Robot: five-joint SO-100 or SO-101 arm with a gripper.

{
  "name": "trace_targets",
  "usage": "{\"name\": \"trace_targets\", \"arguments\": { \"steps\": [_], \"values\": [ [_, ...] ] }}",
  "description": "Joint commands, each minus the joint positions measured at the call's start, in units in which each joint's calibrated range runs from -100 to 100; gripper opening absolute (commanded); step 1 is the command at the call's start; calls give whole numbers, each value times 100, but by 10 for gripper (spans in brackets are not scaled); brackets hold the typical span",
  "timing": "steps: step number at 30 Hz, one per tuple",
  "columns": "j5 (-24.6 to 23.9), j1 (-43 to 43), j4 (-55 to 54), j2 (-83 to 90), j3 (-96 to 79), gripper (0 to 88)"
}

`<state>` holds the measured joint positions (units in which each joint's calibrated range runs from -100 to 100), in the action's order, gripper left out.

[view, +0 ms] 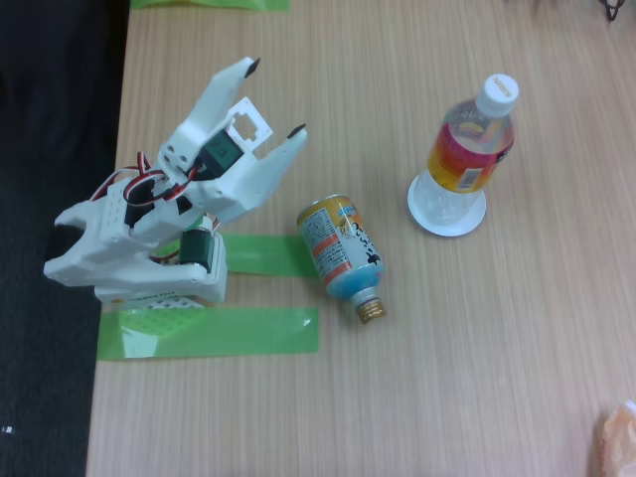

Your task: Pick up the plastic bottle and stand it up on the white place

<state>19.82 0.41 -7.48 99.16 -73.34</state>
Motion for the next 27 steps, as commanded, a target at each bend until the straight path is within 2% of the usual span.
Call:
{"name": "trace_targets", "arguments": {
  "steps": [1,7,16,19,27],
  "values": [
    [-1,26,-59,9,340,236],
    [-80,-41,-51,9,231,237],
    [-1192,-41,-257,9,-194,242],
    [-1544,-41,-1149,9,-629,243],
    [-2053,-41,-5184,9,-2621,239]
  ]
}}
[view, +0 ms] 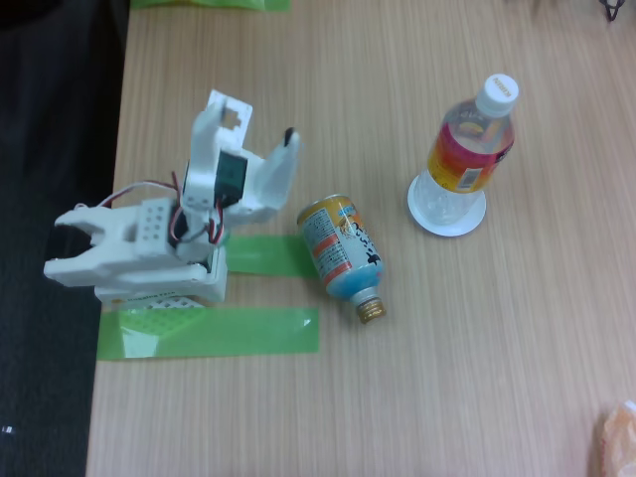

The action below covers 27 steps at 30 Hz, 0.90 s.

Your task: Pick up the plastic bottle and stand it up on the white place

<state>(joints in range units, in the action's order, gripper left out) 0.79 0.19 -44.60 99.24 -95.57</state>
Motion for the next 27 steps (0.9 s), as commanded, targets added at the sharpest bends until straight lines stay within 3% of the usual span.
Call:
{"name": "trace_targets", "arguments": {
  "steps": [1,10,18,27],
  "values": [
    [-223,-19,-1703,0,-379,238],
    [-491,-11,-3059,0,-370,222],
    [-444,41,-3531,0,-370,7],
    [-444,41,-4698,0,-370,11]
  ]
}}
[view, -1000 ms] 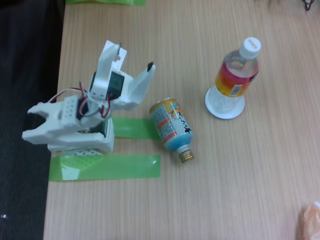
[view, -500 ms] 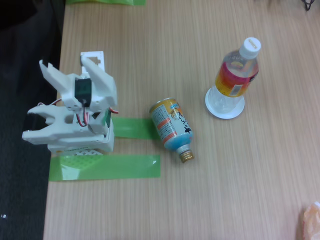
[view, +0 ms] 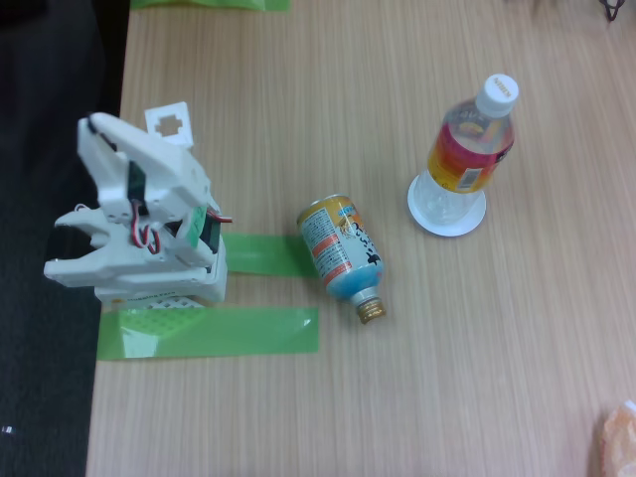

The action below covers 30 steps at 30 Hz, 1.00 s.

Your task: Pick up the plastic bottle and stand it up on the white place

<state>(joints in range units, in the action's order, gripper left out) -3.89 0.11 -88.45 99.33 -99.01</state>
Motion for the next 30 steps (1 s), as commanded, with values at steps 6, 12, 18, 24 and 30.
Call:
{"name": "trace_targets", "arguments": {
  "steps": [6,12,18,24,30],
  "values": [
    [24,48,-692,-8,-27,11],
    [24,48,-692,-8,-27,11],
    [24,33,-692,-8,-27,15],
    [24,48,-1113,-8,-27,16],
    [-12,4,-1104,-8,-27,15]
  ]
}}
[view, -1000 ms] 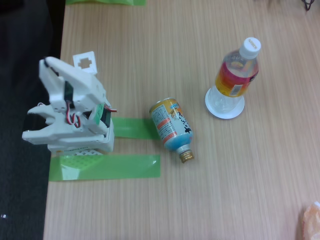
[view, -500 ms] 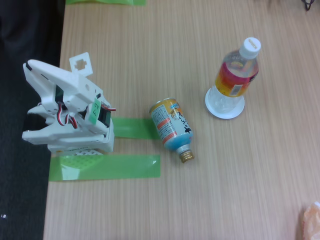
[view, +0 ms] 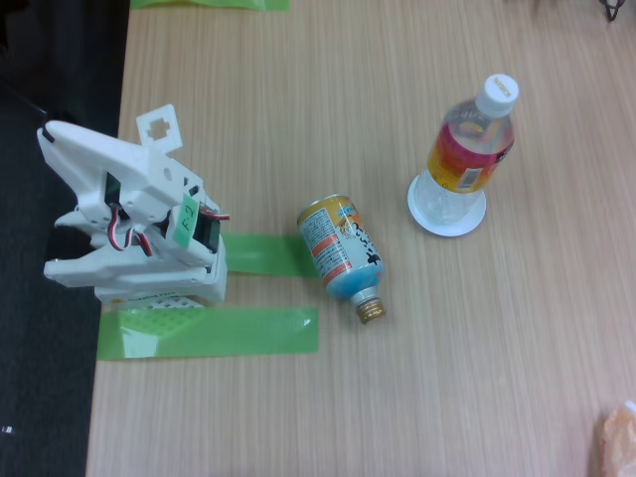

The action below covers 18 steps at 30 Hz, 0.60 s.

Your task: Pick up the plastic bottle and stand it up on the white place

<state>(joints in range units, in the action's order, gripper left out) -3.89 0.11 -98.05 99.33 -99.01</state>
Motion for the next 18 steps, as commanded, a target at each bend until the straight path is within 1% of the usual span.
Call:
{"name": "trace_targets", "arguments": {
  "steps": [1,18],
  "values": [
    [-12,26,-144,-8,-27,13],
    [-12,11,-144,-8,-27,15]
  ]
}}
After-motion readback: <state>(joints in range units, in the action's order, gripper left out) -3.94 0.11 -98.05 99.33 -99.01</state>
